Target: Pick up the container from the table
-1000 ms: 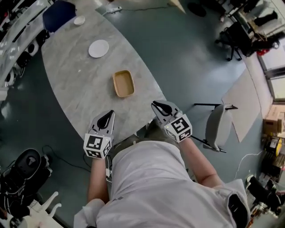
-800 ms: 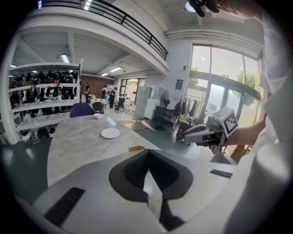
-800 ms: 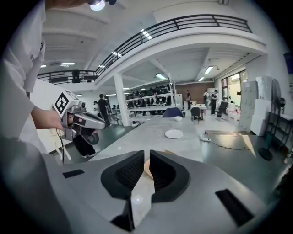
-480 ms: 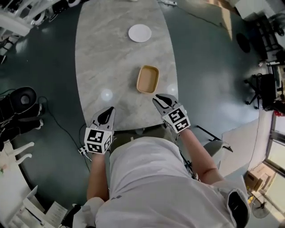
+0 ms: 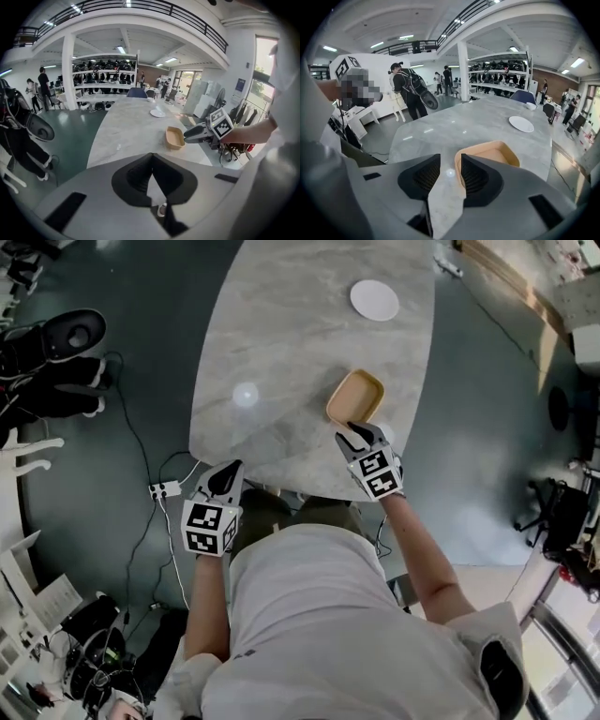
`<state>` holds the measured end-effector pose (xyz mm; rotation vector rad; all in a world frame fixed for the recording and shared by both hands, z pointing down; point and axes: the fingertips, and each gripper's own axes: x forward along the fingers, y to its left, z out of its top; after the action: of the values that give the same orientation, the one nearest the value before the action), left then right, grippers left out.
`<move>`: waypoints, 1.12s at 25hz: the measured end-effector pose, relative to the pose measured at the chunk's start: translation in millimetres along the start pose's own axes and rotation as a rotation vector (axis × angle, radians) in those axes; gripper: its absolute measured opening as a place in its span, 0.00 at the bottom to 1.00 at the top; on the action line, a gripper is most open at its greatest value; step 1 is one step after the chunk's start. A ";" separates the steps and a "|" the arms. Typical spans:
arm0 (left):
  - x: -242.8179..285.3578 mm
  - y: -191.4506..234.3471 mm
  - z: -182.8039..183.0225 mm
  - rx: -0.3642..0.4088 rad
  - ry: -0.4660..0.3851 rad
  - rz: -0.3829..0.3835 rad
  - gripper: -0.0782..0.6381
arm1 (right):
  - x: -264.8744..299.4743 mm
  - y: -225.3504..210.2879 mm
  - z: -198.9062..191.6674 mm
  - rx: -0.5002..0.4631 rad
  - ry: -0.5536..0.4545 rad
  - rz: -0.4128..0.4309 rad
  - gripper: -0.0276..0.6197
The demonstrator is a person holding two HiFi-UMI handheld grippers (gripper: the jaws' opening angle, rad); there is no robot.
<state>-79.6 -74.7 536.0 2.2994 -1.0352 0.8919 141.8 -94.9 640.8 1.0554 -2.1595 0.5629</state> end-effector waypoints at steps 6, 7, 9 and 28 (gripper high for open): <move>-17.9 9.9 -29.7 -0.103 0.015 0.090 0.11 | 33.2 -5.7 -14.0 -0.062 0.090 0.029 0.29; -19.1 11.1 -33.2 -0.114 0.017 0.098 0.11 | 37.7 -7.9 -16.7 -0.056 0.100 0.030 0.29; -20.3 14.3 -39.0 -0.136 0.018 0.113 0.11 | 47.9 -13.7 -23.2 -0.053 0.127 0.026 0.29; -48.3 48.6 -90.8 -0.247 0.033 0.157 0.11 | 98.5 -18.8 -54.5 -0.268 0.375 -0.085 0.15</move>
<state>-175.4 -23.8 570.2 2.0156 -1.2503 0.8077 132.3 -123.5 750.8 0.8174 -1.7935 0.3822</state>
